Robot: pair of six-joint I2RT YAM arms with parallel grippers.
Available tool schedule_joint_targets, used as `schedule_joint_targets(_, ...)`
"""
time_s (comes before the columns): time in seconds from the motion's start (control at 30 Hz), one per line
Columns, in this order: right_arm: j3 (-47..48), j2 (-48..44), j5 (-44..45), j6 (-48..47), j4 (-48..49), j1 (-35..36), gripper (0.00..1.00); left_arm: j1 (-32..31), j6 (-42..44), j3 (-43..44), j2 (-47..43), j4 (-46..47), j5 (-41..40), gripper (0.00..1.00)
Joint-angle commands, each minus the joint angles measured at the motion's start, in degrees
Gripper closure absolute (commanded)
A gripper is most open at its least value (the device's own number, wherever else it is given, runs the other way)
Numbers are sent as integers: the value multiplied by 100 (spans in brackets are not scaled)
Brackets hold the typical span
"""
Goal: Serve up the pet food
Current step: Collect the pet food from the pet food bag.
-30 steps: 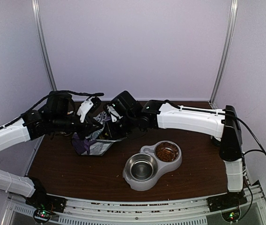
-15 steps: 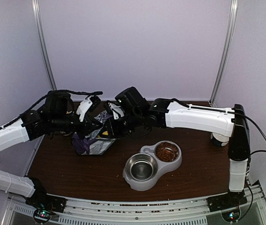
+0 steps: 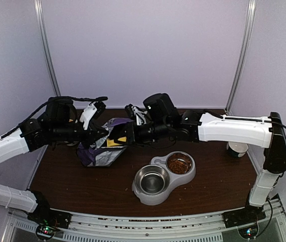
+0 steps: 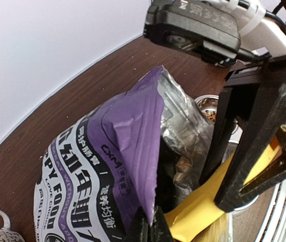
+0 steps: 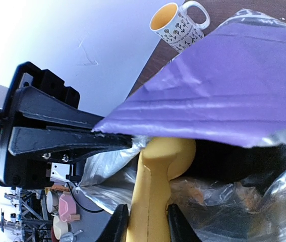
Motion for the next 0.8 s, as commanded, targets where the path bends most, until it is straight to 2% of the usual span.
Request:
schedule_joint_targets(0.0, -340, -734, -422, 493, 1053, -36, 100, 21, -28, -11, -189, 429, -135, 100)
schedule_joint_targets(0.37, -1798, -1615, -226, 1304, 2146, -485, 100, 23, -2, -107, -479, 429, -408, 100)
schedule_joint_targets(0.77, -2592, -2134, -284, 1672, 2573, -850, 100, 25, -11, -139, -508, 439, -698, 100)
